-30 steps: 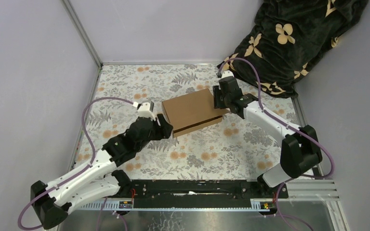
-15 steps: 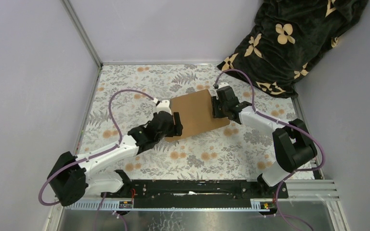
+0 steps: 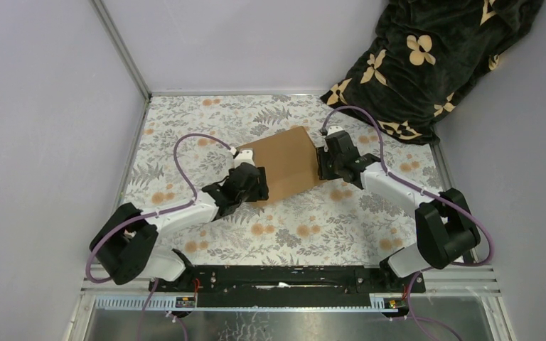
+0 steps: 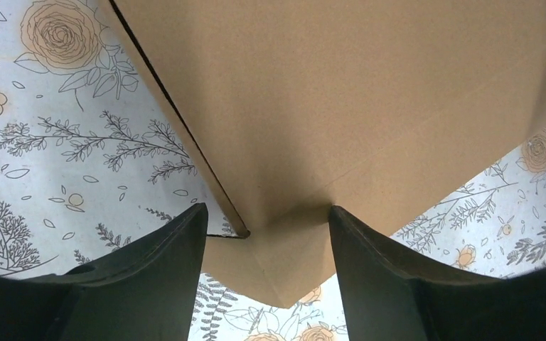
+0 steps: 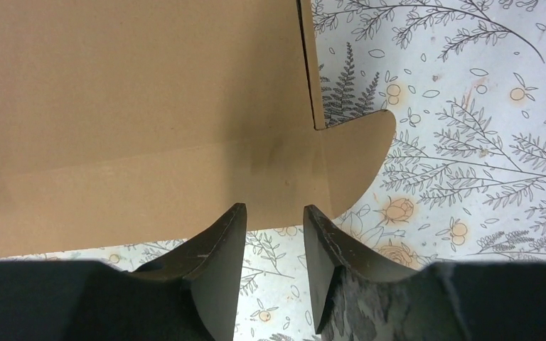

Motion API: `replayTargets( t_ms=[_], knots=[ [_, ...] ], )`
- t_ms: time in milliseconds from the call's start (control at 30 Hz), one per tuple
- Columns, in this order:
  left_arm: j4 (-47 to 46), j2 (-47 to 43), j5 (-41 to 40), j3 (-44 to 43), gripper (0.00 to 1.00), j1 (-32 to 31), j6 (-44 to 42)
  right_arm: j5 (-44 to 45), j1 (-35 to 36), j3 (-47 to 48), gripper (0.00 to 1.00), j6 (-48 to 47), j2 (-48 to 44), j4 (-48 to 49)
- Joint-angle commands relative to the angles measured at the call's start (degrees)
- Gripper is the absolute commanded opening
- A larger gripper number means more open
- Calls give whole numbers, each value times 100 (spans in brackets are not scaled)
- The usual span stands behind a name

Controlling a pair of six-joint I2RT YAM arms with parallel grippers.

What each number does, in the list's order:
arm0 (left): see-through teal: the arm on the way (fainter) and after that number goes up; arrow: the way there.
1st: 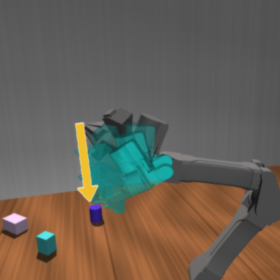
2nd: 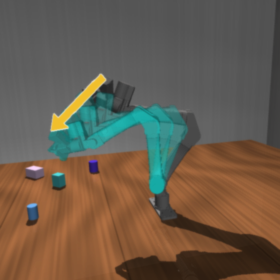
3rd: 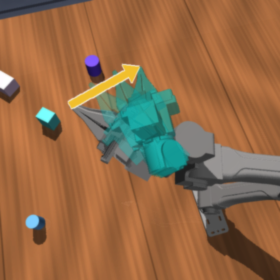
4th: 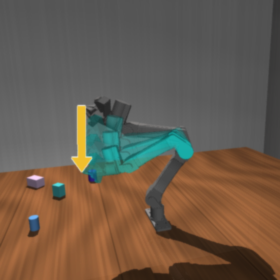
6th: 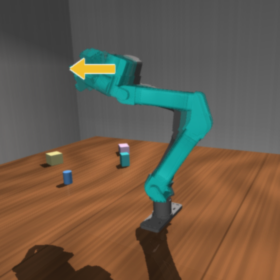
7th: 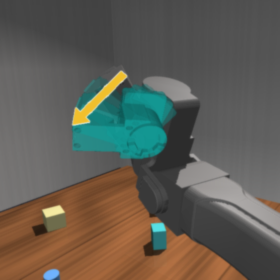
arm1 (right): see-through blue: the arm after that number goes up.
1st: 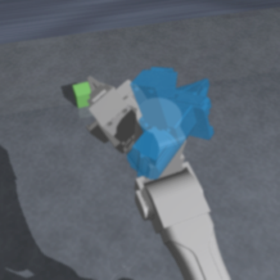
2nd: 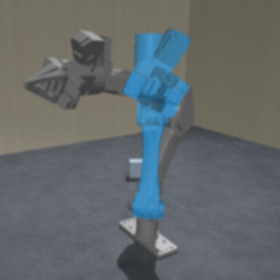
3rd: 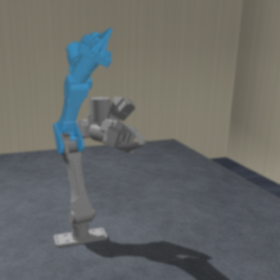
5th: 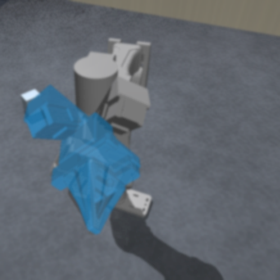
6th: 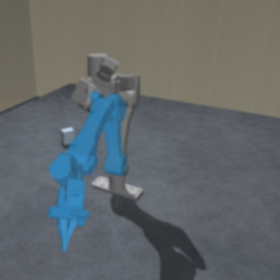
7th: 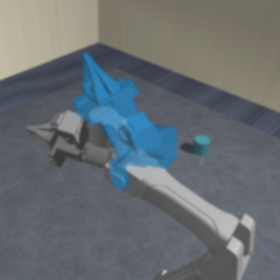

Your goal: Fold the paper box

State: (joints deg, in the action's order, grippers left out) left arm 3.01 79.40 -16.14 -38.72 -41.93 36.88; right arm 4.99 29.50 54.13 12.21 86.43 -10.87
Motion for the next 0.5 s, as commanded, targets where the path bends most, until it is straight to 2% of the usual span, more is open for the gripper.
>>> replayTargets(
  t_ms=[0, 233, 367, 467],
  knots=[
    [280, -332, 57, -228, 69, 50, -91, -34, 20, 112, 43, -45, -442, -265],
    [968, -813, 145, -793, 73, 171, -395, 118, 11, 526, 47, -366, -224, -106],
    [996, -850, 109, -796, 73, 286, -425, 55, -53, 841, 48, -611, 228, 156],
    [833, -616, 79, -666, 70, 397, -453, -70, -130, 1011, 48, -677, 606, 311]
  ],
)
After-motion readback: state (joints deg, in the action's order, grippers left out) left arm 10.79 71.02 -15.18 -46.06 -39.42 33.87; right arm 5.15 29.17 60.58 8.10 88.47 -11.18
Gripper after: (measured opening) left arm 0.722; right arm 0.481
